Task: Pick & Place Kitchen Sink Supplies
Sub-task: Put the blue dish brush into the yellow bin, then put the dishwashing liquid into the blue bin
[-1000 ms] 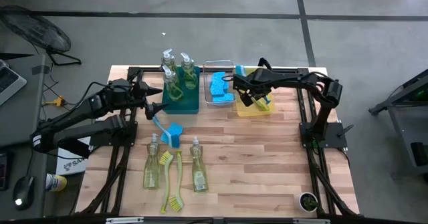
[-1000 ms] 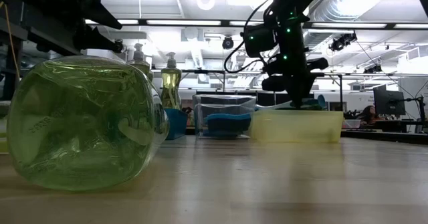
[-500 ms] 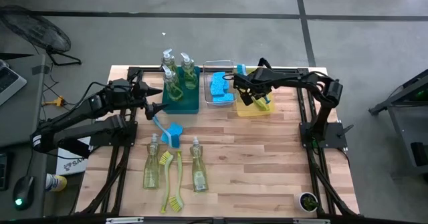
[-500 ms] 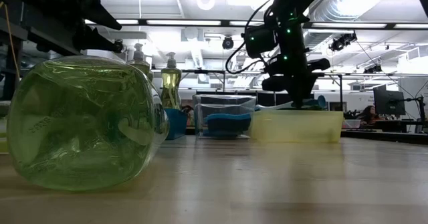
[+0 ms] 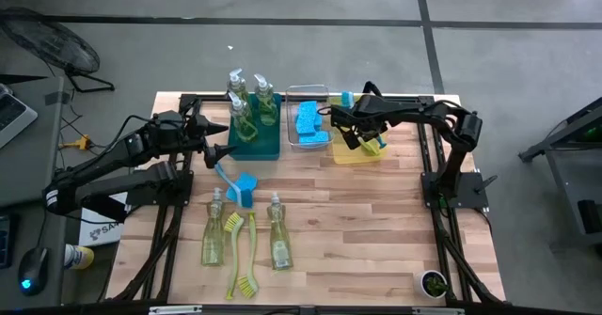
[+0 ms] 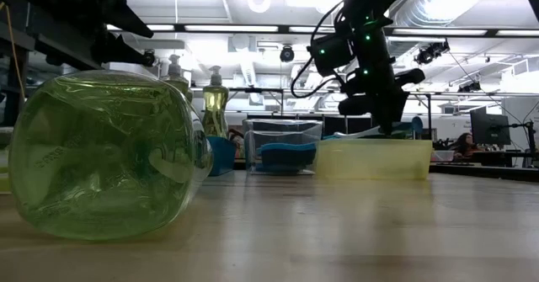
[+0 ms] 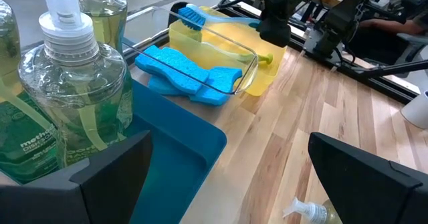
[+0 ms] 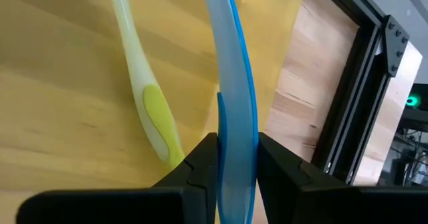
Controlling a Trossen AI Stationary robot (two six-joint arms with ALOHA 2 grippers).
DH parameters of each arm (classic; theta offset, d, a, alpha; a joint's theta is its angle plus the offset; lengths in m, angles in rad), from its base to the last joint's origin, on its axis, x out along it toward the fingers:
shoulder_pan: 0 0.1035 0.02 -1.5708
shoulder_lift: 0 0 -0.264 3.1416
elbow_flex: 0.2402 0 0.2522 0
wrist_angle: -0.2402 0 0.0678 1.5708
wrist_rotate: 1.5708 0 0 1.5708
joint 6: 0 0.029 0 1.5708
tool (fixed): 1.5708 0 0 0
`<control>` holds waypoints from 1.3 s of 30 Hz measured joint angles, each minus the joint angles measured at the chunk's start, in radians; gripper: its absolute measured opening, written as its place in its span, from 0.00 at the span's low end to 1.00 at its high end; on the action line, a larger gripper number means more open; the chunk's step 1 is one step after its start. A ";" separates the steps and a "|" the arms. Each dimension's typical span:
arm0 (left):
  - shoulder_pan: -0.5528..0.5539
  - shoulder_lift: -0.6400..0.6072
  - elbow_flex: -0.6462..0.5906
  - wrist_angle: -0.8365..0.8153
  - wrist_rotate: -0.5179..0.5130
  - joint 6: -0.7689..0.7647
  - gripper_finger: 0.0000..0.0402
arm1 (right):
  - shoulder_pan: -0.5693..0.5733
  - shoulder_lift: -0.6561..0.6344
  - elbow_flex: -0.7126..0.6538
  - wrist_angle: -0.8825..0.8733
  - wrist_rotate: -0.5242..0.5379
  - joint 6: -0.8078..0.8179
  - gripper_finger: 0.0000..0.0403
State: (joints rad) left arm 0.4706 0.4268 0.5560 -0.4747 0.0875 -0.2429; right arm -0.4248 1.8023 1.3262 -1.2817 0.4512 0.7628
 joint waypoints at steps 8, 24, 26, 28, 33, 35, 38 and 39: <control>0.000 0.000 0.000 0.000 0.000 -0.006 0.98 | -0.001 0.000 0.000 0.011 -0.005 -0.019 0.19; 0.000 0.000 0.000 -0.003 -0.001 -0.006 0.98 | 0.000 0.000 0.000 0.030 -0.077 -0.075 0.33; 0.000 0.000 0.000 -0.003 -0.001 -0.006 0.98 | 0.000 0.000 0.000 0.029 -0.078 -0.087 0.39; 0.000 0.000 0.000 -0.003 -0.001 -0.006 0.98 | 0.000 0.000 0.000 0.030 -0.078 -0.092 0.46; 0.000 0.000 0.000 -0.005 -0.001 -0.006 0.98 | 0.001 -0.009 0.000 0.028 -0.078 -0.117 0.60; 0.000 0.000 0.000 -0.006 -0.001 -0.006 0.98 | 0.003 -0.026 0.000 0.028 -0.078 -0.117 0.63; 0.000 0.000 0.000 -0.010 -0.001 -0.006 0.98 | 0.016 -0.068 0.000 0.033 -0.075 -0.117 0.64; 0.000 0.000 0.000 -0.015 -0.001 -0.006 0.98 | 0.024 -0.086 0.000 0.042 -0.075 -0.117 0.64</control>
State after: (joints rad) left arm 0.4707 0.4267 0.5560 -0.4895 0.0866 -0.2489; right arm -0.4012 1.7166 1.3258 -1.2396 0.3760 0.6459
